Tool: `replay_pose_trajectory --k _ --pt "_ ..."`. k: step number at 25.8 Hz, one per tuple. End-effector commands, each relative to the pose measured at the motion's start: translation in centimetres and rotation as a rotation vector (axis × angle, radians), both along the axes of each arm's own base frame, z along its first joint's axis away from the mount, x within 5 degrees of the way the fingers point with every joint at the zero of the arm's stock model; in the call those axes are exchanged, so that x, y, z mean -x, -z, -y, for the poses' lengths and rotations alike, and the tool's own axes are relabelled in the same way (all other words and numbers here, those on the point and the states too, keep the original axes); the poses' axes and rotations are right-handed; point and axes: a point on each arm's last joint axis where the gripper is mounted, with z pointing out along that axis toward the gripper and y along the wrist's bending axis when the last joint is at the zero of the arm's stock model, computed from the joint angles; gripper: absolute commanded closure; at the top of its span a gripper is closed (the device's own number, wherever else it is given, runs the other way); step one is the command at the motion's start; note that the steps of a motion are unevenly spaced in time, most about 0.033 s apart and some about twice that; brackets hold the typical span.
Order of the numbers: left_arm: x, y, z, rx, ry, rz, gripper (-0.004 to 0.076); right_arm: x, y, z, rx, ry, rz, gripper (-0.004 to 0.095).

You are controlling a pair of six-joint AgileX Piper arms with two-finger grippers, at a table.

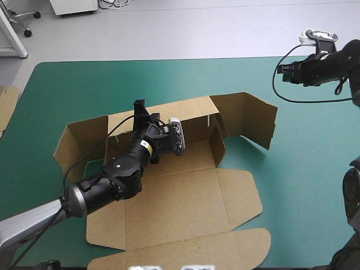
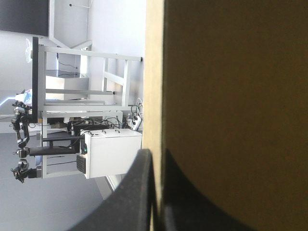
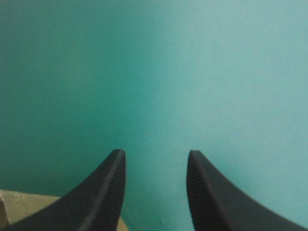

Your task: Fold the box

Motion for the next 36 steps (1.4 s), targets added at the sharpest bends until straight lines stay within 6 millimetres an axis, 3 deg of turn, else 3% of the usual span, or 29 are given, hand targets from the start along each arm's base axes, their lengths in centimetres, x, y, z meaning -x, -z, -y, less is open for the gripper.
replay_pose_trajectory --k 1,10,17,23,27,33,36 --pt "0.1 -1.2 0.4 0.033 0.035 0.048 0.0738 -0.6 -2.0 -0.2 -0.052 -0.028 0.106 0.0532" --pt "-0.5 -0.5 1.8 -0.056 0.141 0.117 0.0738 -2.2 -0.8 -0.6 -0.098 -0.090 0.093 0.0532" --pt "-0.8 0.2 2.5 -0.015 0.148 0.116 0.0738 -2.6 0.1 -1.4 -0.170 -0.152 0.057 0.0532" --pt "-0.9 -0.2 2.6 0.003 0.149 0.136 0.0738 -2.8 0.4 -3.3 -0.149 -0.212 0.056 0.0532" --pt "-0.9 -0.1 2.6 0.011 0.144 0.128 0.0738 -2.2 0.7 -5.3 -0.141 -0.295 0.002 0.0532" --pt "-1.0 -0.1 2.6 0.008 0.138 0.129 0.0738 -1.3 0.9 -4.8 -0.137 -0.307 -0.059 0.0543" --pt "-1.1 -0.1 2.4 0.002 0.116 0.136 0.0738 0.0 1.0 -4.8 -0.129 -0.313 -0.079 0.0599"
